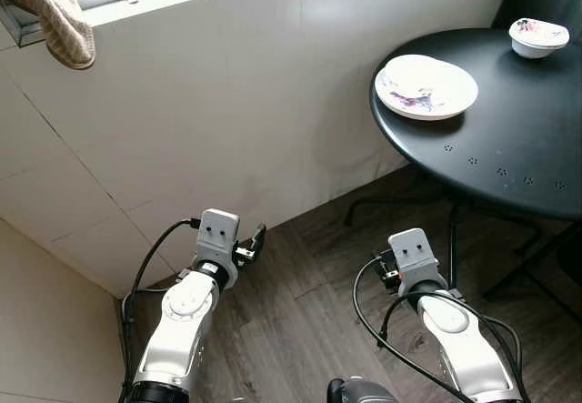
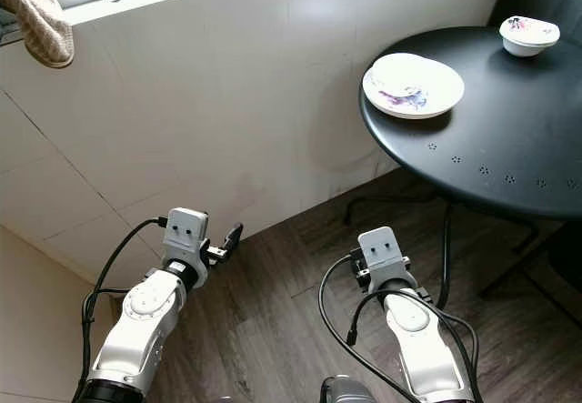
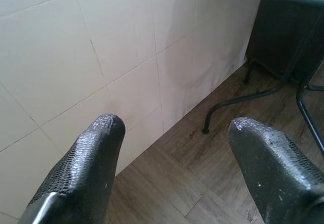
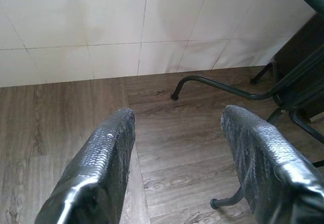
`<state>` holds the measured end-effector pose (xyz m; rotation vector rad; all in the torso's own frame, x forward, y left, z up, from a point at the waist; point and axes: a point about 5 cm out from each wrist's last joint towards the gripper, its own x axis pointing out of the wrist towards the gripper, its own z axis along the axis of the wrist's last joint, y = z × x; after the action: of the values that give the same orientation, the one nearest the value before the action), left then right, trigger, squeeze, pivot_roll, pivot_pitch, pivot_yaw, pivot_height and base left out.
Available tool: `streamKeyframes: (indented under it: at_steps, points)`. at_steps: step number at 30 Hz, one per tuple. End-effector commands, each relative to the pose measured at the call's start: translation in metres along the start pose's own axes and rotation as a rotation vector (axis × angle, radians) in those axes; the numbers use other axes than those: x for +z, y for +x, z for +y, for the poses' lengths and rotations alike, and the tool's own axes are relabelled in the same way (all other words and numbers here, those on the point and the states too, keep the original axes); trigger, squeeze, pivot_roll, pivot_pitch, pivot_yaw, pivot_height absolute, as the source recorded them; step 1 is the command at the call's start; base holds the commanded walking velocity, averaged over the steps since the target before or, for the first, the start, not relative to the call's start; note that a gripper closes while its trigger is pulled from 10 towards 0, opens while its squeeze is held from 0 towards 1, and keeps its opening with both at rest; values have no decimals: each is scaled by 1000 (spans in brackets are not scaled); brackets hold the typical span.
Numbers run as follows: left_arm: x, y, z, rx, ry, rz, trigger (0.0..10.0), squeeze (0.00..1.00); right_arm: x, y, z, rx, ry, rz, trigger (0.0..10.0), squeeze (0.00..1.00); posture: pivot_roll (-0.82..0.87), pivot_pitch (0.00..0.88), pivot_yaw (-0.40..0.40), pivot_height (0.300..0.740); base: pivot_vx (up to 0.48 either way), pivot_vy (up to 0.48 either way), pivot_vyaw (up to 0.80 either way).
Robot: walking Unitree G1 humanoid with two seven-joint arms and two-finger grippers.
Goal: Kitchen organization
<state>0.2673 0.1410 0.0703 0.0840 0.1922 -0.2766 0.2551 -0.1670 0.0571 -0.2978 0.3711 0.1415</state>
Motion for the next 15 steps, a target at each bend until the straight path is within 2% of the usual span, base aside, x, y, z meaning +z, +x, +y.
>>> streamKeyframes:
  at_steps: [1,12,15]
  points:
    - [-2,-1,2,13,-11,4,10000,0,-1,0,1,6,6,1,10000,0,-123,83,49,740,0,0,0]
    - [-3,-1,1,12,-11,3,10000,0,-3,0,1,7,1,6,10000,0,-125,76,45,740,0,0,0]
    - [-2,-1,0,10,-3,2,10000,0,-3,0,1,7,0,6,10000,0,-126,73,46,740,0,-334,0]
